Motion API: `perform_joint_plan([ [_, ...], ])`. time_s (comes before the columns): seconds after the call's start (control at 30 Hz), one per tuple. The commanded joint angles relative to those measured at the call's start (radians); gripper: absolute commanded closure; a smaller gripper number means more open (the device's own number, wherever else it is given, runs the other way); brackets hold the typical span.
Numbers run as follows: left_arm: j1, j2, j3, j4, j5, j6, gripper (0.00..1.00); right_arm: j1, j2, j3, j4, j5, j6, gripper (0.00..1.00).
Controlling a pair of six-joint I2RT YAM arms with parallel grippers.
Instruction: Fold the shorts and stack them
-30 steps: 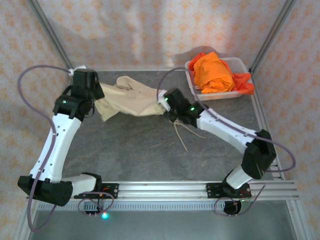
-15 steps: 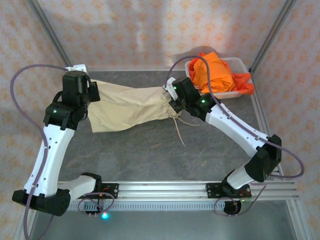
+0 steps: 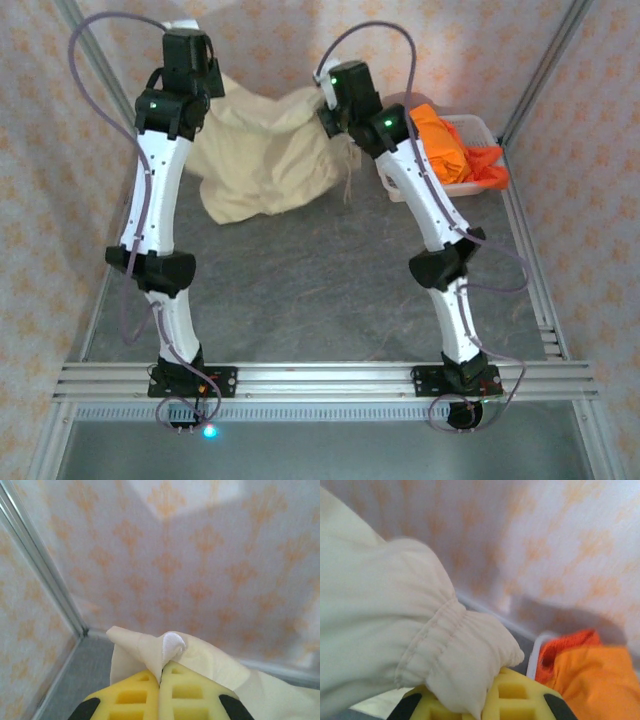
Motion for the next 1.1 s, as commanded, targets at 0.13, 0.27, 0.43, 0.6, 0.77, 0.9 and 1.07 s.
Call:
perform_joint_plan([
  [0.13, 0.007, -0.286, -0.080, 0.075, -0.024, 0.026, 1.00, -0.020, -0.032, 0.269, -0.189, -0.054, 0.045, 1.00],
  [0.27, 0.006, -0.590, -0.539, 0.310, 0.029, 0.032, 1.00, -0.021, -0.126, 0.143, -0.270, -0.091, 0.023, 1.00],
  [0.43, 0.006, -0.768, -0.815, 0.298, 0.063, 0.025, 1.00, -0.020, -0.227, -0.122, -0.348, -0.110, 0.022, 1.00],
  [0.6, -0.018, -0.854, -1.060, 0.238, 0.076, -0.009, 1.00, -0.002, -0.473, -0.725, -0.083, -0.100, 0.025, 1.00],
  [0.77, -0.062, -0.954, -1.334, 0.230, 0.042, -0.066, 1.00, 0.008, -0.746, -1.311, 0.234, -0.152, 0.070, 1.00],
  [0.9, -0.096, -1.010, -1.514, 0.203, 0.005, -0.153, 1.00, 0.017, -0.827, -1.585, 0.293, -0.178, 0.143, 1.00],
  [1.07, -0.103, -1.047, -1.554, 0.170, -0.017, -0.161, 1.00, 0.049, -0.919, -1.751, 0.341, -0.199, 0.207, 1.00],
])
